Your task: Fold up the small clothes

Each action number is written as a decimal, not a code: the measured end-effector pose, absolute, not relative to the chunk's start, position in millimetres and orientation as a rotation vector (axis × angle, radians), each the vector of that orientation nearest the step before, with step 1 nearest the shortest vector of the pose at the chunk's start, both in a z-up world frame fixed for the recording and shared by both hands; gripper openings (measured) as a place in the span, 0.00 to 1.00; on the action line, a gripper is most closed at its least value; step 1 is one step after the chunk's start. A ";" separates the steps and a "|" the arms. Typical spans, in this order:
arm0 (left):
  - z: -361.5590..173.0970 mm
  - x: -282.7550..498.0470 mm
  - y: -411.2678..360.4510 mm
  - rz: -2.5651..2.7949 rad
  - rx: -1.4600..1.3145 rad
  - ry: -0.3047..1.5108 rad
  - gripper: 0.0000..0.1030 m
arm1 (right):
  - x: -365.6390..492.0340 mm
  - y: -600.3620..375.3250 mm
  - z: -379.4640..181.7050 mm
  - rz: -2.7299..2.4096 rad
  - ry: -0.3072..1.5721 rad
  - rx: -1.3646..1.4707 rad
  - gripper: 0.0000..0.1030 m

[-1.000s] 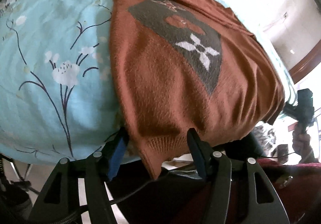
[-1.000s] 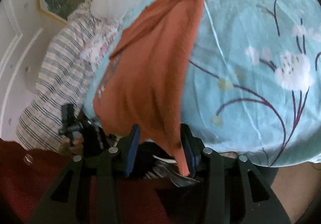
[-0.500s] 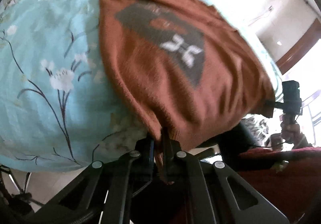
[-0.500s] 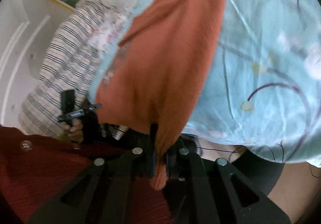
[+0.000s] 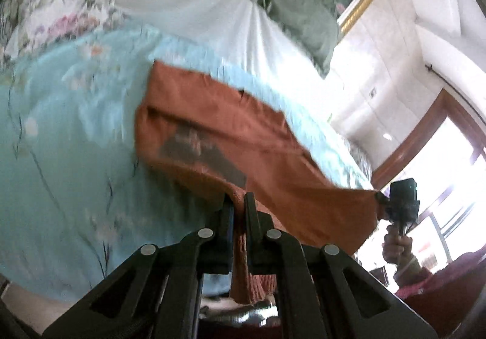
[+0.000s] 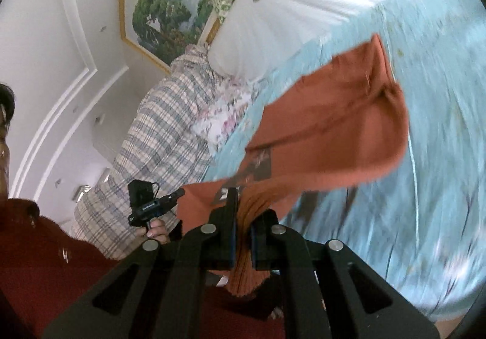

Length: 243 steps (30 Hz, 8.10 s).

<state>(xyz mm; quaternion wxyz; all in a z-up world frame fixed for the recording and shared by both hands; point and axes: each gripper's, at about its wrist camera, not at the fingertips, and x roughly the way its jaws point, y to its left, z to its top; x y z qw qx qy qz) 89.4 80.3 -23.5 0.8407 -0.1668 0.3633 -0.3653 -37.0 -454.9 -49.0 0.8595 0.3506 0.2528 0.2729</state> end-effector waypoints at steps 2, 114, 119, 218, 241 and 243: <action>-12.0 104.2 77.1 -0.749 -0.357 0.731 0.04 | -20.2 -466.2 -43.2 0.543 0.518 0.723 0.07; -72.9 290.5 -57.7 -0.361 -0.413 0.840 0.10 | 165.4 -471.7 -86.7 0.159 0.728 0.671 0.52; -40.5 269.2 -143.9 -0.497 -0.135 0.756 0.10 | 179.7 -484.4 -86.1 0.195 0.750 0.706 0.52; -58.7 301.6 -151.2 -0.739 -0.230 0.925 0.22 | 243.9 -422.1 -76.3 0.439 0.834 0.670 0.26; -99.7 332.1 -30.0 -0.478 -0.259 0.985 0.49 | 279.3 -374.3 -105.7 0.282 0.897 0.560 0.58; -89.5 324.0 -25.3 -0.455 -0.245 0.949 0.49 | 273.8 -378.5 -87.3 0.249 0.844 0.513 0.58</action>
